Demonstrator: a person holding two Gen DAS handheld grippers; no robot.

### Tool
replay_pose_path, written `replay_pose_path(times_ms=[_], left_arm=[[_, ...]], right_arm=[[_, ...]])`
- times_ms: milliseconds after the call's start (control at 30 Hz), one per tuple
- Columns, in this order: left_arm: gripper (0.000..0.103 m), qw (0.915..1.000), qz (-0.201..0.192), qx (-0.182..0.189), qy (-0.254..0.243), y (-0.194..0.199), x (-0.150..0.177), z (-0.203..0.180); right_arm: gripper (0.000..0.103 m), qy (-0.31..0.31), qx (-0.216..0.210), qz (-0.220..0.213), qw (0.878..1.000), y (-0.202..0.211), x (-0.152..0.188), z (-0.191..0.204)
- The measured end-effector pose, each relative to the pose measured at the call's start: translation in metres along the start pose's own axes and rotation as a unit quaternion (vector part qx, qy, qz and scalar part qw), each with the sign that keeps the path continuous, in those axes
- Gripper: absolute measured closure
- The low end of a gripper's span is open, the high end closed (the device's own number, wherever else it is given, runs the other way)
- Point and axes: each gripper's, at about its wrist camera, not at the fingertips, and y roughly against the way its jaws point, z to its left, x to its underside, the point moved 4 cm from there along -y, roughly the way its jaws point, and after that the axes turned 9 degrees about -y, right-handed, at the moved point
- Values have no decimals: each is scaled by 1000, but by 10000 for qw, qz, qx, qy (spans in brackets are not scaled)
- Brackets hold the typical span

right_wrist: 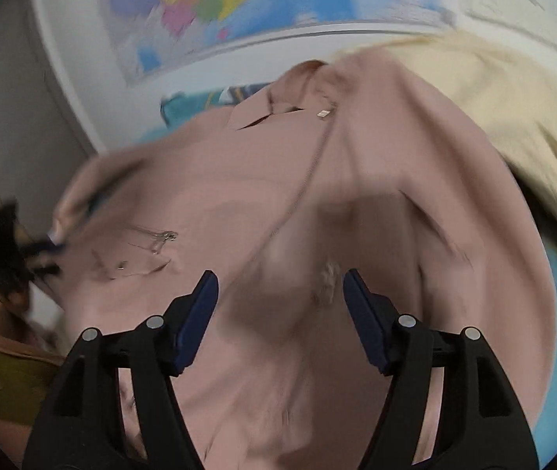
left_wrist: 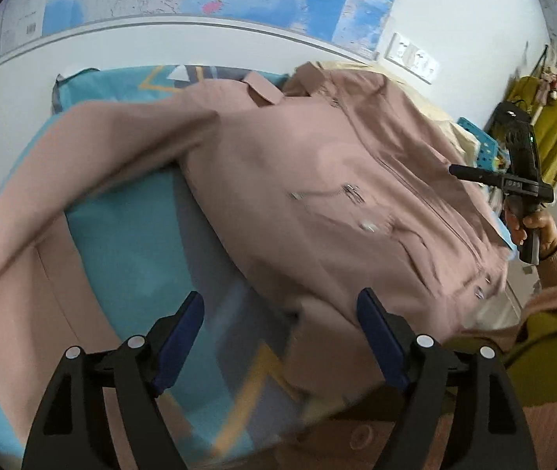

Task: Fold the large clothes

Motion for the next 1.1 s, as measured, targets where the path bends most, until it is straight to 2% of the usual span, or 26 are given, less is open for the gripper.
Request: replay_pose_path(times_ms=[100, 133, 167, 233, 300, 400, 433, 467, 500, 533, 600, 667, 700, 767, 800, 867, 900, 1000, 1033, 1067, 1100], left_arm=[[15, 9991, -173, 393, -15, 2, 6, -8], [15, 9987, -172, 480, -48, 1, 7, -12], [15, 9987, -131, 470, -134, -2, 8, -15], [15, 9984, 16, 452, -347, -10, 10, -23], [13, 9970, 144, 602, -462, -21, 12, -32], [10, 9952, 174, 651, -705, -31, 6, -45], [13, 9948, 190, 682, -732, -34, 4, -49], [25, 9951, 259, 620, -729, -38, 0, -54], [59, 9956, 324, 510, -713, -39, -1, -54], [73, 9961, 414, 538, -561, -39, -5, -53], [89, 9934, 485, 1023, 181, -25, -17, -43], [91, 9872, 305, 1399, 710, 3, -33, -37], [91, 9854, 190, 1454, 868, 16, -41, -35], [91, 9819, 102, 1514, 1134, 35, -49, -29], [89, 9823, 102, 1448, 1184, 39, -51, -27], [84, 9866, 295, 1150, 1121, 34, -46, -25], [77, 9864, 582, 1027, 1147, 23, -37, -23], [75, 9785, 1580, 405, 1259, -16, -4, -13], [77, 9767, 1738, 208, 1240, -23, 5, -10], [67, 9818, 1509, 4, 1156, -11, 1, -9], [67, 9820, 1492, -354, 1104, -3, -2, -5]], right_arm=[[33, -564, -74, 70, 9984, 26, 32, -25], [32, -703, 68, 99, 9975, 32, 41, -33], [32, -772, 151, 135, 9968, 36, 47, -39], [32, -975, -69, 279, 9948, 43, 68, -44], [32, -971, -282, 367, 9942, 42, 82, -44], [32, -888, -323, 501, 9943, 27, 91, -38], [38, -855, -368, 388, 9949, 25, 90, -36], [68, -919, -453, 428, 9938, 23, 88, -34], [82, -1014, -631, 521, 9915, 22, 88, -33], [94, -1221, -957, 498, 9866, 25, 85, -32], [94, -1246, -1171, 230, 9850, 47, 74, -25], [95, -1365, -1593, -218, 9775, 78, 56, -19], [95, -1390, -1696, -529, 9742, 98, 44, -15], [95, -1337, -1679, -789, 9735, 116, 33, -10], [95, -1294, -1615, -802, 9751, 118, 31, -8], [95, -1297, -1473, -433, 9796, 100, 37, -8], [95, -1309, -1343, -255, 9819, 92, 43, -12], [92, -1540, -980, 309, 9827, 62, 70, -29], [91, -1574, -680, 430, 9843, 55, 81, -37], [85, -1584, -456, 461, 9852, 54, 87, -43], [81, -1598, -220, 500, 9856, 52, 91, -47]])
